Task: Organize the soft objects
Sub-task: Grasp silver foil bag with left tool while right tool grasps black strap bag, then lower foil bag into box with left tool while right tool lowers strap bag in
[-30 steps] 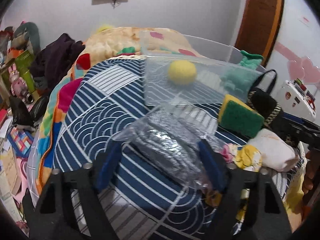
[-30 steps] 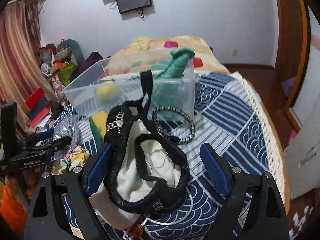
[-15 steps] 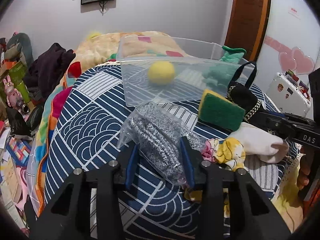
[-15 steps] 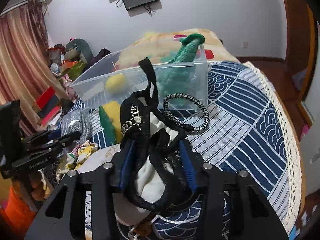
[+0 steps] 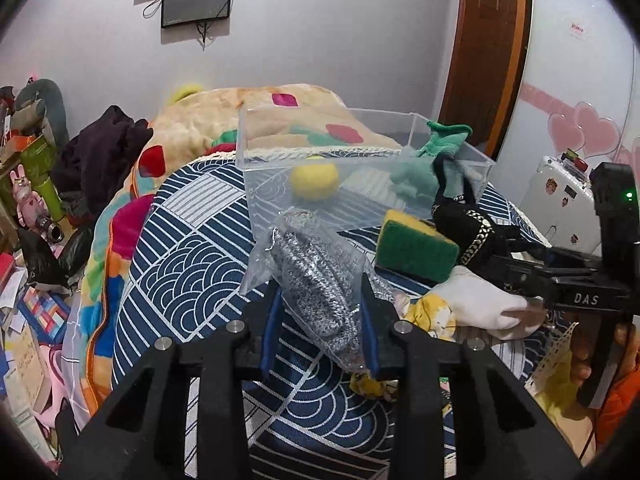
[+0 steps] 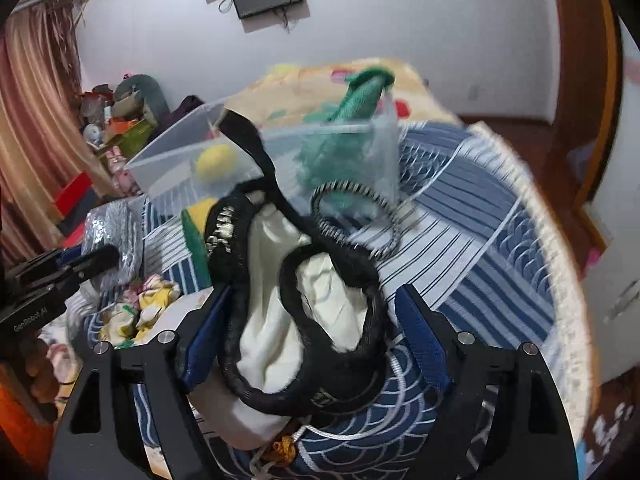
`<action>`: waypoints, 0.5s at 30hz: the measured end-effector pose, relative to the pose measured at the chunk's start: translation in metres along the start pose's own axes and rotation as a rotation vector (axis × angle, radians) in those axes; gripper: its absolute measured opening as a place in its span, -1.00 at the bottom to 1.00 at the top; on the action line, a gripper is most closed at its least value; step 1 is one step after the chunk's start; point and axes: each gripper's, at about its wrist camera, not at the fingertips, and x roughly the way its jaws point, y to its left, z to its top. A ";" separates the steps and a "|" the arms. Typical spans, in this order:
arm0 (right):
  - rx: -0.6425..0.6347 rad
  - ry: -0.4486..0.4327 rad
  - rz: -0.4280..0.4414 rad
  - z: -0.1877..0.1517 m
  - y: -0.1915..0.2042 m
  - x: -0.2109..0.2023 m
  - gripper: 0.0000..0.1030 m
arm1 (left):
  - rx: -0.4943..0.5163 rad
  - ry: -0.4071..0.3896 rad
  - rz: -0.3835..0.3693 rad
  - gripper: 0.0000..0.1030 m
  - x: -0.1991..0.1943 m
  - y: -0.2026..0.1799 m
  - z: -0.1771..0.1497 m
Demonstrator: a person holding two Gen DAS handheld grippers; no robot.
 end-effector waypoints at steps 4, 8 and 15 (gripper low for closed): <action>0.028 -0.018 0.060 0.000 -0.004 -0.004 -0.10 | -0.002 -0.002 0.000 -0.34 0.000 0.000 0.001; -0.008 -0.067 0.059 0.003 0.005 -0.017 -0.60 | -0.006 -0.007 -0.004 -0.34 -0.004 0.002 0.004; -0.047 -0.159 0.043 0.013 0.017 -0.038 -0.65 | 0.005 -0.067 0.014 -0.34 -0.017 0.007 0.022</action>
